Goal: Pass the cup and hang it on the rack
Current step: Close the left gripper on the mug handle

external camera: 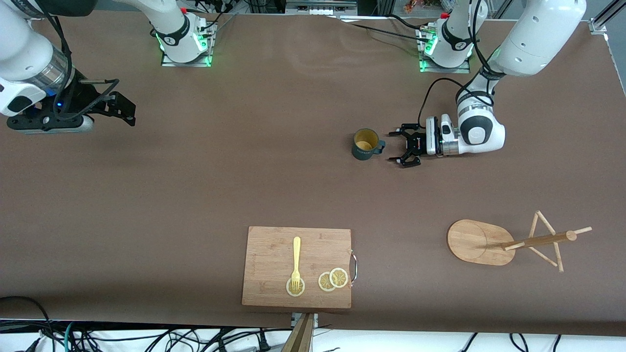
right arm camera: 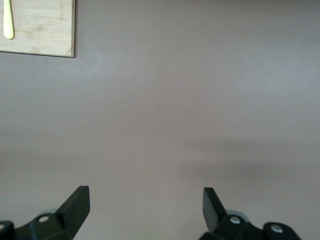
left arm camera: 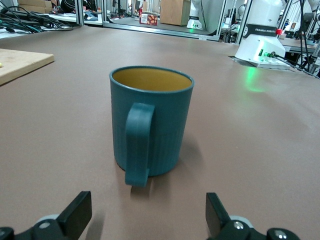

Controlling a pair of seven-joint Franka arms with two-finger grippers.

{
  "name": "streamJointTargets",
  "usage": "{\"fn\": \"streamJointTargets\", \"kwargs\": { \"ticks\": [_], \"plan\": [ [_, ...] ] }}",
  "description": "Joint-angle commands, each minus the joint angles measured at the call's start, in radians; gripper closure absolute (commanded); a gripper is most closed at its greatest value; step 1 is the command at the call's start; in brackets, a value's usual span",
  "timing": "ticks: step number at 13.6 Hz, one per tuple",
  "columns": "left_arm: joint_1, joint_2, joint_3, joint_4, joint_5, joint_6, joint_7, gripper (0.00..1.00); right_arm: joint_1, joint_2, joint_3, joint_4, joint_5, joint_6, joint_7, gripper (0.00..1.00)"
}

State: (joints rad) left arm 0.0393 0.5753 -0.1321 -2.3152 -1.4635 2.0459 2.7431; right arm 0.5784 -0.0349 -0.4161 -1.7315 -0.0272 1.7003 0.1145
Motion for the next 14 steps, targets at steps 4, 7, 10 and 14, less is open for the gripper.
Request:
{"fn": "streamJointTargets", "kwargs": {
  "ticks": [4,7,10,14],
  "plan": [
    [-0.035,0.044,-0.009,0.028,-0.095,-0.024,0.139,0.00,-0.003,0.009,-0.001,0.020,-0.005,-0.005,-0.009,0.00],
    [-0.055,0.048,-0.011,0.030,-0.112,-0.027,0.159,0.09,-0.003,0.009,-0.001,0.020,-0.005,-0.005,-0.009,0.00],
    [-0.056,0.048,-0.011,0.030,-0.118,-0.039,0.153,0.78,-0.003,0.009,-0.001,0.020,-0.005,-0.005,-0.009,0.00],
    [-0.053,0.051,-0.006,0.042,-0.121,-0.041,0.142,1.00,-0.003,0.009,-0.001,0.020,-0.005,-0.005,-0.009,0.00]
  ]
}}
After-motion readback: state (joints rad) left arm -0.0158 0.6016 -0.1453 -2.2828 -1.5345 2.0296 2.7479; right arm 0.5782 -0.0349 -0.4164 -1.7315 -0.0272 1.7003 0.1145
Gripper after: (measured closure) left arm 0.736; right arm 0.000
